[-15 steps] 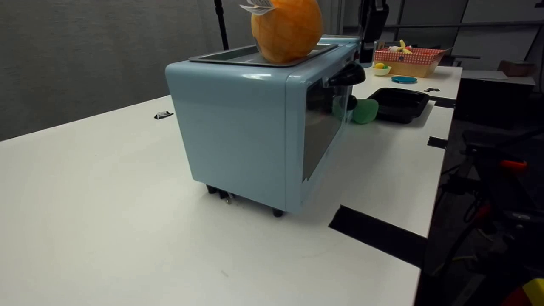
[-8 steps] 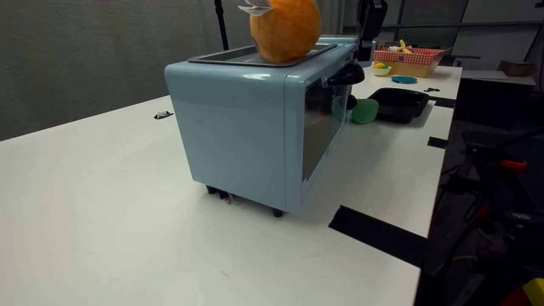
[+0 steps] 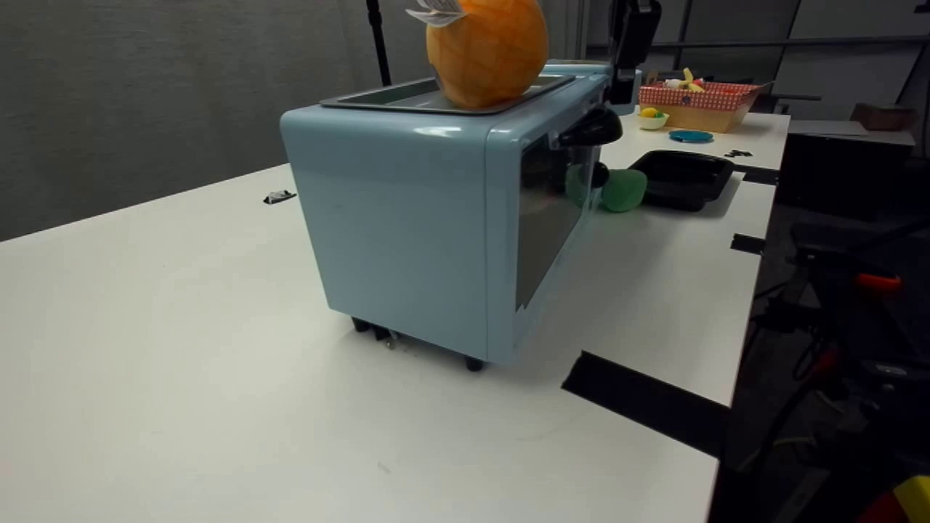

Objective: Press the on/off button of the oven

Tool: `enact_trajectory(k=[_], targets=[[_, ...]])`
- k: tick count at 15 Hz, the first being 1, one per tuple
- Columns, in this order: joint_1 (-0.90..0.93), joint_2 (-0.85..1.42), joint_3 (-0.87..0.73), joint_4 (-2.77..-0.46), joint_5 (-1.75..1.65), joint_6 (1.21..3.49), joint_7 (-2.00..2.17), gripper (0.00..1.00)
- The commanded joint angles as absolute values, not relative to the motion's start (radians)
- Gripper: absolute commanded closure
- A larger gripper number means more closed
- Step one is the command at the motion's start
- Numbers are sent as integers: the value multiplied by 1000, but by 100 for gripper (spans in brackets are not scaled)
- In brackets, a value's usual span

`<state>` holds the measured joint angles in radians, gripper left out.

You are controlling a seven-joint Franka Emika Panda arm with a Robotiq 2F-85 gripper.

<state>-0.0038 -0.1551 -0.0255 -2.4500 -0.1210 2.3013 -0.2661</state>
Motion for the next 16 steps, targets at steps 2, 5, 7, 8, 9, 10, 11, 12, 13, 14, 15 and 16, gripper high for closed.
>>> enact_trajectory(k=[2,5,7,8,9,10,11,12,13,14,15,16], targets=[[13,-154,-20,-2418,-79,2318,-277,100],[16,-154,-19,-2410,-69,2316,-277,100],[16,-154,-21,-2403,-65,2315,-280,100],[16,-152,-21,-2400,-61,2315,-281,100],[16,-148,-22,-2393,-56,2315,-281,100],[17,-145,-22,-2387,-50,2314,-282,100],[16,-142,-23,-2382,-47,2317,-281,100],[15,-139,-24,-2376,-43,2316,-281,100],[15,-139,-25,-2373,-39,2315,-281,100],[15,-148,-24,-2374,-37,2319,-281,100],[16,-155,-24,-2377,-33,2322,-283,100],[17,-164,-22,-2382,-33,2321,-278,100]])
